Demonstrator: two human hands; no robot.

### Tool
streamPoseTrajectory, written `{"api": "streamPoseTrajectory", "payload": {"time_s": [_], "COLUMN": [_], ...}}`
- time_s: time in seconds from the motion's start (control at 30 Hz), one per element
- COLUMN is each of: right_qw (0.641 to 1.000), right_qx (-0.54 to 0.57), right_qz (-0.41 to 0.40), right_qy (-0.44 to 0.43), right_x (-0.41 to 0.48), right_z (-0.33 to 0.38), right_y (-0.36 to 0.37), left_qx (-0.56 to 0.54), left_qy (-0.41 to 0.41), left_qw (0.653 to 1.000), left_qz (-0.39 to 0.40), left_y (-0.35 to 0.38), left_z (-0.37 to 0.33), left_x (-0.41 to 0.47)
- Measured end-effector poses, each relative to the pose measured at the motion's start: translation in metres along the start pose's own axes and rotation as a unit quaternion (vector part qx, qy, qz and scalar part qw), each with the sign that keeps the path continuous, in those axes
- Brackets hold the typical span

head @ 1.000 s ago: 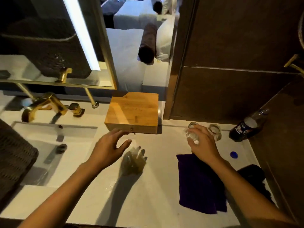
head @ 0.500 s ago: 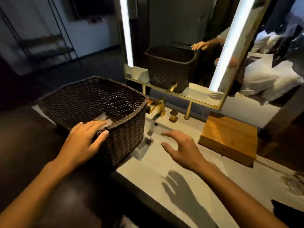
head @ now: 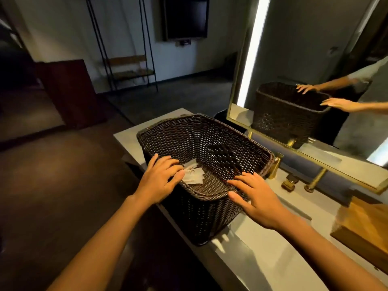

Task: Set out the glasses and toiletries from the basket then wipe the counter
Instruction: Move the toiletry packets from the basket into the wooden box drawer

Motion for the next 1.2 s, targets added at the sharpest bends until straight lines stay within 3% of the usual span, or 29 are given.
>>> {"api": "streamPoseTrajectory", "payload": {"time_s": [0.17,0.3,0.43,0.53,0.6,0.73,1.0,1.2], "right_qw": [0.998,0.984,0.961,0.934,0.920,0.897,0.899,0.934], "right_qx": [-0.024,-0.029,-0.059,0.017,0.061,-0.015,-0.050,-0.032], "right_qz": [0.027,0.141,0.258,0.338,0.362,0.401,0.368,0.276], "right_qy": [-0.056,-0.100,-0.084,-0.114,-0.140,-0.186,-0.231,-0.226], "right_x": [0.014,0.032,0.062,0.090,0.113,0.157,0.228,0.268], "right_z": [0.006,0.003,-0.004,0.011,0.023,0.029,0.055,0.084], "right_y": [-0.010,0.001,0.030,0.060,0.080,0.130,0.209,0.238], "left_qx": [-0.009,-0.018,-0.018,-0.023,-0.032,-0.059,-0.072,-0.053], "left_qy": [0.033,0.033,0.027,0.024,0.021,-0.011,-0.034,-0.014], "left_qw": [0.998,0.997,0.998,0.998,0.997,0.995,0.991,0.992], "left_qz": [-0.052,-0.069,-0.059,-0.058,-0.061,-0.081,-0.104,-0.115], "left_y": [-0.006,-0.015,-0.023,-0.024,-0.023,-0.025,-0.024,-0.023], "left_z": [0.021,0.039,0.051,0.053,0.053,0.054,0.049,0.056], "left_x": [0.017,0.030,0.041,0.041,0.039,0.035,0.039,0.038]}}
Point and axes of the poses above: each hand's wrist, its own x-axis towards the middle knuckle, its own y-axis out of the palm, z = x × y, the point moved 10 cm from there along x, towards the middle knuckle, and after that the axes turned 14 degrees about -x, right-handed, at the moved point
